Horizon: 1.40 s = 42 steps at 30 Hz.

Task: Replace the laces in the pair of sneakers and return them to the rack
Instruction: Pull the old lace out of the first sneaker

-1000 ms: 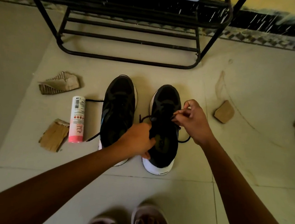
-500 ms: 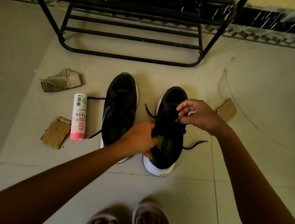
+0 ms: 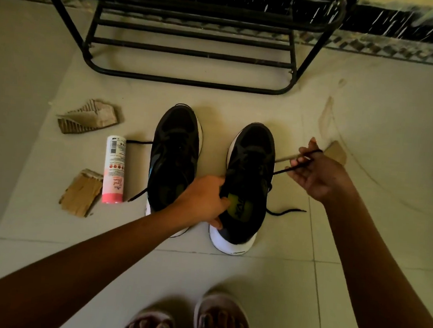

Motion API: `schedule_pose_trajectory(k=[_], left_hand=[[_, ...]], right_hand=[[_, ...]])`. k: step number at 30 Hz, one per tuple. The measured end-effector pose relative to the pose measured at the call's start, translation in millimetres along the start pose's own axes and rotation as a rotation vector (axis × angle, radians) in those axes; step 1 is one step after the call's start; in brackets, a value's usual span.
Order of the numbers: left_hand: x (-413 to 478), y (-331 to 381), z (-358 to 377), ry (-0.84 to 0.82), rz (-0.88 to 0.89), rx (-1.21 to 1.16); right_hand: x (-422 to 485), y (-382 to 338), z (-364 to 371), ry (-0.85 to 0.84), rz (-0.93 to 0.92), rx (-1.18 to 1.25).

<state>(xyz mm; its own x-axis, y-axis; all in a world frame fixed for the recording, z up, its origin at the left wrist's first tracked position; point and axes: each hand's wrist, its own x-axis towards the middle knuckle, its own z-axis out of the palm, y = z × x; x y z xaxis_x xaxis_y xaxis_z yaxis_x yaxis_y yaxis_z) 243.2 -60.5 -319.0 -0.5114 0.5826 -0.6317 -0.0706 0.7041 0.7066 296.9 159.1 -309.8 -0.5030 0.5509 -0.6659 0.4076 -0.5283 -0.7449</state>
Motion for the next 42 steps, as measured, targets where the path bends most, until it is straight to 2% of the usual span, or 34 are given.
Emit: schedule_pose_trajectory(k=[1, 2, 4, 6, 7, 9, 11, 13, 16, 18, 21, 23, 28, 33, 37, 39, 42], left_hand=[[0, 0, 0, 0.002, 0.000, -0.001], [0, -1, 0, 0.005, 0.001, 0.001], [0, -3, 0, 0.011, 0.003, 0.010], [1, -7, -2, 0.023, -0.002, 0.003], [1, -9, -2, 0.032, -0.005, -0.005], [2, -11, -3, 0.053, -0.009, -0.006], [2, -10, -3, 0.059, -0.018, 0.006], [2, -6, -4, 0.048, -0.031, 0.035], [1, 1, -10, 0.072, -0.017, 0.231], [1, 5, -19, 0.207, 0.070, 0.463], [7, 11, -30, 0.434, 0.253, 0.579], [16, 15, -33, 0.449, 0.295, 0.524], [34, 24, -25, 0.334, 0.249, 0.335], [34, 30, -18, 0.333, 0.220, 0.395], [34, 34, -18, 0.362, 0.169, 0.296], [40, 33, -19, 0.364, 0.136, 0.159], [44, 39, -25, 0.340, 0.015, -0.311]], right_hand=[[2, 0, 2, 0.000, 0.069, 0.048], [2, -1, 5, 0.019, 0.036, -0.006], [3, 1, 3, 0.185, -0.282, -0.508], [6, -4, -9, 0.453, -0.670, -1.070], [7, -11, -16, 0.511, -0.757, -1.186], [14, -23, -32, 0.402, -0.699, -1.230], [18, -26, -42, 0.148, -0.517, -1.300], [10, -15, -37, -0.057, -0.483, -1.270], [-21, 17, -13, -0.249, -0.406, -1.015], [-34, 42, 3, -0.283, -0.331, -1.029], [-44, 69, 16, -0.169, -0.442, -1.084], [-46, 76, 18, -0.122, -0.509, -1.013], [-44, 79, 20, -0.107, -0.561, -1.015], [-43, 81, 21, -0.083, -0.593, -0.996], [-44, 82, 22, -0.065, -0.606, -1.014], [-42, 83, 22, -0.043, -0.610, -1.018], [-41, 87, 23, -0.001, -0.624, -1.036]])
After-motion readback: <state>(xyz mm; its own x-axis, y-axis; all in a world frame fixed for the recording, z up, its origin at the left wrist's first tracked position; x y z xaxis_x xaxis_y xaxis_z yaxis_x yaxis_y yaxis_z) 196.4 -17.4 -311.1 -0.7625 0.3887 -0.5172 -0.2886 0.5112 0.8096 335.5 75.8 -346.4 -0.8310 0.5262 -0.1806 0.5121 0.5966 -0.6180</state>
